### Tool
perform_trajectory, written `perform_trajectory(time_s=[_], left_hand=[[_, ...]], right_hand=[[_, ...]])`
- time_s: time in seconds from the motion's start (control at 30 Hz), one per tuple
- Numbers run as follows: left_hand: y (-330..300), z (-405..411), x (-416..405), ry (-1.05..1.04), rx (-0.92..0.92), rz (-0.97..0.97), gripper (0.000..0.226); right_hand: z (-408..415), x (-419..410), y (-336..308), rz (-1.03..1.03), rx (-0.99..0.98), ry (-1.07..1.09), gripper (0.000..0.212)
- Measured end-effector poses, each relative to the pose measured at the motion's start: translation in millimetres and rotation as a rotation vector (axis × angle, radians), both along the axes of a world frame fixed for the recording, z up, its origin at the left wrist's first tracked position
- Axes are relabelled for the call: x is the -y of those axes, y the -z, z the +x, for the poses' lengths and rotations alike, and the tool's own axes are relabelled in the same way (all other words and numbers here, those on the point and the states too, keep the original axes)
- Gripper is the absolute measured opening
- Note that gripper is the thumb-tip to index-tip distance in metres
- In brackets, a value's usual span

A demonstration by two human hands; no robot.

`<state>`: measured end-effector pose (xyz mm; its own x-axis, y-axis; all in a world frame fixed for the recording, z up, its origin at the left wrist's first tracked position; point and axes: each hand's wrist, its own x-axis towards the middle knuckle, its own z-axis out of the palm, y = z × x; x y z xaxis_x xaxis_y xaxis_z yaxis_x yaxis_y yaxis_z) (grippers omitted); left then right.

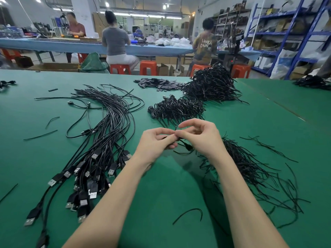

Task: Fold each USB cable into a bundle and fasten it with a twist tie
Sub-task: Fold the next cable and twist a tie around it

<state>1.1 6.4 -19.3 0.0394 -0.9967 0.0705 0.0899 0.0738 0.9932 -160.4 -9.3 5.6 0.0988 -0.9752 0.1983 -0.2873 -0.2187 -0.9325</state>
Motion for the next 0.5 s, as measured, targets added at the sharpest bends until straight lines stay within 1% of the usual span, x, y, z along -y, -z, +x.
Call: perform_trajectory(time_s=[0.07, 0.13, 0.2, 0.27, 0.33, 0.37, 0.4, 0.5], left_hand=[[2, 1, -2, -0.043, 0.152, -0.055, 0.009], [3, 1, -3, -0.097, 0.329, -0.156, 0.008], [2, -1, -5, -0.139, 0.449, -0.272, 0.009], [2, -2, -5, -0.165, 0.521, -0.365, 0.011], [4, -4, -5, -0.173, 0.59, -0.414, 0.011], [6, -5, -5, -0.182, 0.625, -0.423, 0.011], [6, -5, -5, -0.195, 0.65, -0.423, 0.011], [4, -8, -4, -0.223, 0.676, -0.386, 0.011]], right_hand=[[-4, -1, -3, 0.019, -0.102, -0.021, 0.011], [-8, 0, -7, 0.054, -0.105, -0.038, 0.01], [-8, -1, -7, 0.076, -0.04, -0.033, 0.01], [-5, -1, -4, 0.102, 0.067, -0.018, 0.009], [0, -2, 0, 0.117, 0.149, 0.01, 0.008], [2, -1, 3, 0.099, 0.146, 0.033, 0.008], [3, 1, 5, 0.057, 0.091, 0.058, 0.009], [6, 5, 9, -0.113, -0.159, 0.117, 0.007]])
